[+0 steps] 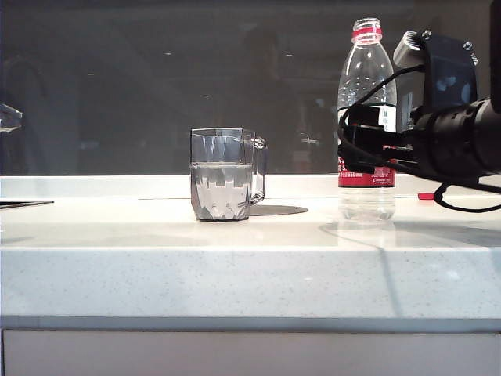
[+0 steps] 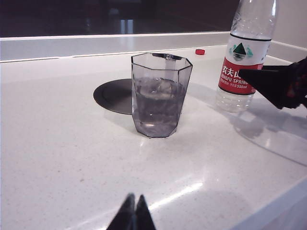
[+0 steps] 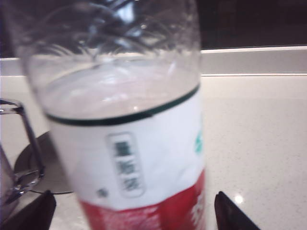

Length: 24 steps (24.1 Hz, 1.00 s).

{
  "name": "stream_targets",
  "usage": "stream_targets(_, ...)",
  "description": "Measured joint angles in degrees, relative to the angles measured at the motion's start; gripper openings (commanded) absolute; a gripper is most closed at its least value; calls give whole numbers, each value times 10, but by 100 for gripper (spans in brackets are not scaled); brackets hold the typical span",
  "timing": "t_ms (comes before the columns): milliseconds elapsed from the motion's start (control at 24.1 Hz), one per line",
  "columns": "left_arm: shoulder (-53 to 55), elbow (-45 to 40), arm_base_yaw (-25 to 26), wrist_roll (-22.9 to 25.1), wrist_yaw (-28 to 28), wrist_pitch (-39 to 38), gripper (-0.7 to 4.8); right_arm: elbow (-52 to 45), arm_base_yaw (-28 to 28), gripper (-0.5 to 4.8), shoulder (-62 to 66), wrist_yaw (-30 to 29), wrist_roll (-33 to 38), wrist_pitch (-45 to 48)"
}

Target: Pick up the mineral water bottle on the table and pour water into the mug until it's half full.

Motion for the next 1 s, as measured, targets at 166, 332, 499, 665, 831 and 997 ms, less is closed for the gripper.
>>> stream_targets(166, 0, 0, 0, 0, 0, 0, -4, -21, 0, 479, -25, -11, 14, 0)
stream_targets(332, 0, 0, 55, 0, 2, 0, -4, -68, 0, 479, -90, -10, 17, 0)
stream_targets(499, 0, 0, 196, 0, 2, 0, -4, -114, 0, 479, -184, -35, 74, 0)
stream_targets(665, 0, 0, 264, 0, 3, 0, -4, -128, 0, 478, -229, -91, 101, 0)
stream_targets(831, 0, 0, 317, 0, -2, 0, -4, -145, 0, 105, -283, -116, 105, 0)
stream_targets(997, 0, 0, 322, 0, -2, 0, -4, -148, 0, 36, -304, -120, 104, 1)
